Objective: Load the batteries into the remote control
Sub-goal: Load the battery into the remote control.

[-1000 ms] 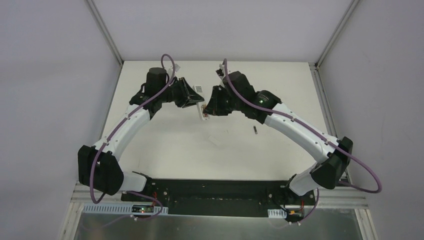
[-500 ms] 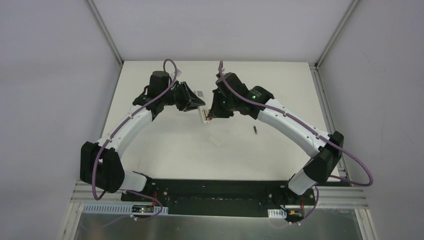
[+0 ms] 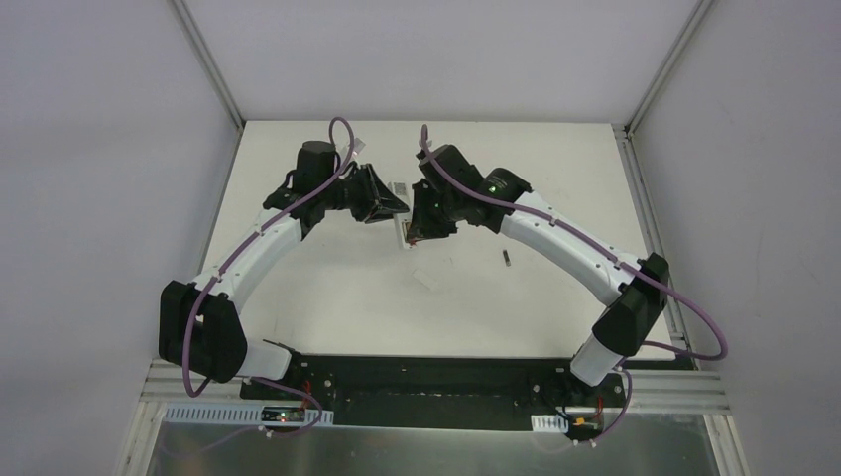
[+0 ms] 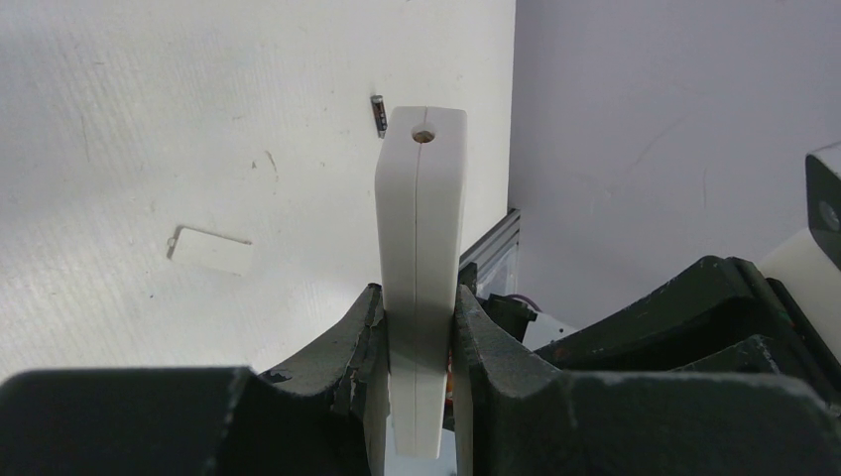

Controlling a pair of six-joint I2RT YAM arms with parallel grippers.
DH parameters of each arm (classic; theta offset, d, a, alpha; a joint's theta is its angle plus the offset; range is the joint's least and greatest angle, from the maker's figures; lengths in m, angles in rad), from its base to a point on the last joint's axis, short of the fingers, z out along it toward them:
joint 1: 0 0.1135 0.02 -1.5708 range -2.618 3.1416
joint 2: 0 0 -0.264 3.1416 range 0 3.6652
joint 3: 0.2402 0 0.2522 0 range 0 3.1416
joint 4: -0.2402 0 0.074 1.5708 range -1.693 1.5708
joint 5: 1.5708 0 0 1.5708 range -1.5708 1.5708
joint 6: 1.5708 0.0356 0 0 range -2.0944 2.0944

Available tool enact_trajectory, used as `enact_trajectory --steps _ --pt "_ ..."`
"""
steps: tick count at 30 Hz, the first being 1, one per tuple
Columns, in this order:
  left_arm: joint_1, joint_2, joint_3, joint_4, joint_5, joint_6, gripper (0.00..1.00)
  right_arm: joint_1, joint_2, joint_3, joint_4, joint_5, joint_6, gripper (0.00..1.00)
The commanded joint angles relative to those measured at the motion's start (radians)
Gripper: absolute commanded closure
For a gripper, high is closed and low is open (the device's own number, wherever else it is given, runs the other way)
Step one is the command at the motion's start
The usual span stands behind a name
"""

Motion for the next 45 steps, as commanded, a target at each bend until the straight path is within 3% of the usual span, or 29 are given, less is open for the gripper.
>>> enact_trajectory --steps 1,12,17,22,30,45 --pt "-0.011 -0.007 0.035 0.044 0.068 0.028 1.0 0.006 0.017 0.059 -0.043 -0.008 -0.019 0.86" --pt "-0.012 0.0 0.046 0.049 0.089 0.055 1.0 0.006 0.06 0.115 -0.109 -0.009 -0.015 0.8" --pt "-0.011 0.003 0.045 0.049 0.074 0.059 1.0 0.007 0.077 0.149 -0.16 -0.018 -0.002 0.83" --pt "-0.01 0.009 0.045 0.049 0.064 0.062 1.0 0.006 0.077 0.142 -0.167 -0.012 0.014 0.94" --pt "-0.01 0.009 0.042 0.05 0.062 0.066 1.0 0.001 0.08 0.142 -0.179 -0.023 0.026 0.96" --pt "-0.01 0.006 0.048 0.049 0.07 0.028 1.0 -0.018 0.106 0.147 -0.164 0.058 0.072 0.86"
